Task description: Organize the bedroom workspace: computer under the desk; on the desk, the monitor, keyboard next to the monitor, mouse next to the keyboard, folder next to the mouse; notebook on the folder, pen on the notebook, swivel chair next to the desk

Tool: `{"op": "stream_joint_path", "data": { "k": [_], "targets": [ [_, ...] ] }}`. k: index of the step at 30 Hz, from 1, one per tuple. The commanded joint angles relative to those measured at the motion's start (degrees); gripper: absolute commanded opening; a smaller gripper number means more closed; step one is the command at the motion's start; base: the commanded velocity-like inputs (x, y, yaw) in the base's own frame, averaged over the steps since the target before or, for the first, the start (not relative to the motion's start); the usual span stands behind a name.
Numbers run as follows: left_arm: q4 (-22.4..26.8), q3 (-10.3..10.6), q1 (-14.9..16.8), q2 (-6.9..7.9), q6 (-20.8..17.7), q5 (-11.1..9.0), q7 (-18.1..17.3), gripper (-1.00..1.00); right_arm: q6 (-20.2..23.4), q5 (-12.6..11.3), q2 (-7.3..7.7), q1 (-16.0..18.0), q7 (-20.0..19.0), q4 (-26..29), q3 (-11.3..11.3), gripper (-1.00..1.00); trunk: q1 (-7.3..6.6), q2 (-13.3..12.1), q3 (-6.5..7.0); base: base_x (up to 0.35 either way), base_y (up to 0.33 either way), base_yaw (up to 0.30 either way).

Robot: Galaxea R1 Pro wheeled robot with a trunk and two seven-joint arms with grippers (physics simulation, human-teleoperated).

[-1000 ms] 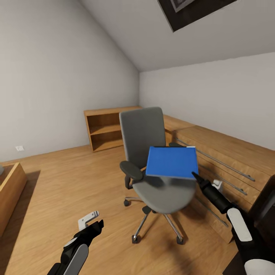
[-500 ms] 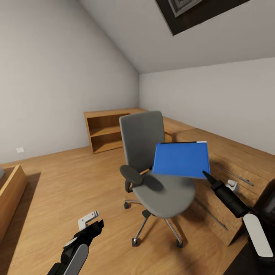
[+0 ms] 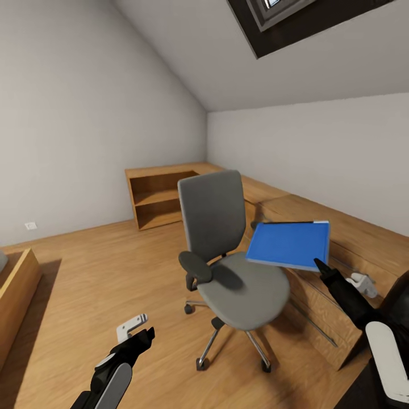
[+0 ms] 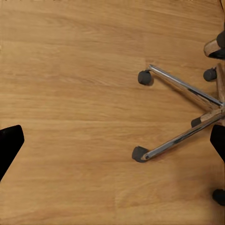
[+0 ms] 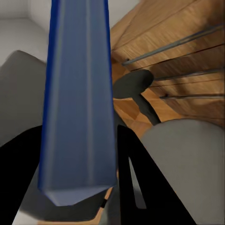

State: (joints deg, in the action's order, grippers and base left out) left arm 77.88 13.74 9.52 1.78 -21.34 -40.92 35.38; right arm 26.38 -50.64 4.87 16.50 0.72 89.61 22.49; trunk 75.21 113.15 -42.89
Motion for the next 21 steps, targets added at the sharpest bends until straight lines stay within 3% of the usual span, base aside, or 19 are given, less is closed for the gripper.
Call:
{"op": "stream_joint_path", "data": {
  "k": [1, 21],
  "targets": [
    [0.1, 0.1, 0.1, 0.06, -0.1, -0.4, 0.5, 1.00, 0.4, -0.3, -0.21, 0.0, 0.7, 0.1, 0.0, -1.00, -0.23, -0.4, 0.13, 0.000, 0.000, 0.000],
    [0.1, 0.2, 0.0, 0.01, -0.1, -0.3, 0.5, 1.00, 0.8, -0.5, -0.63, -0.4, 1.0, 0.3, -0.1, -1.00, -4.63, -8.4, 3.72, 0.000, 0.000, 0.000]
  ]
}}
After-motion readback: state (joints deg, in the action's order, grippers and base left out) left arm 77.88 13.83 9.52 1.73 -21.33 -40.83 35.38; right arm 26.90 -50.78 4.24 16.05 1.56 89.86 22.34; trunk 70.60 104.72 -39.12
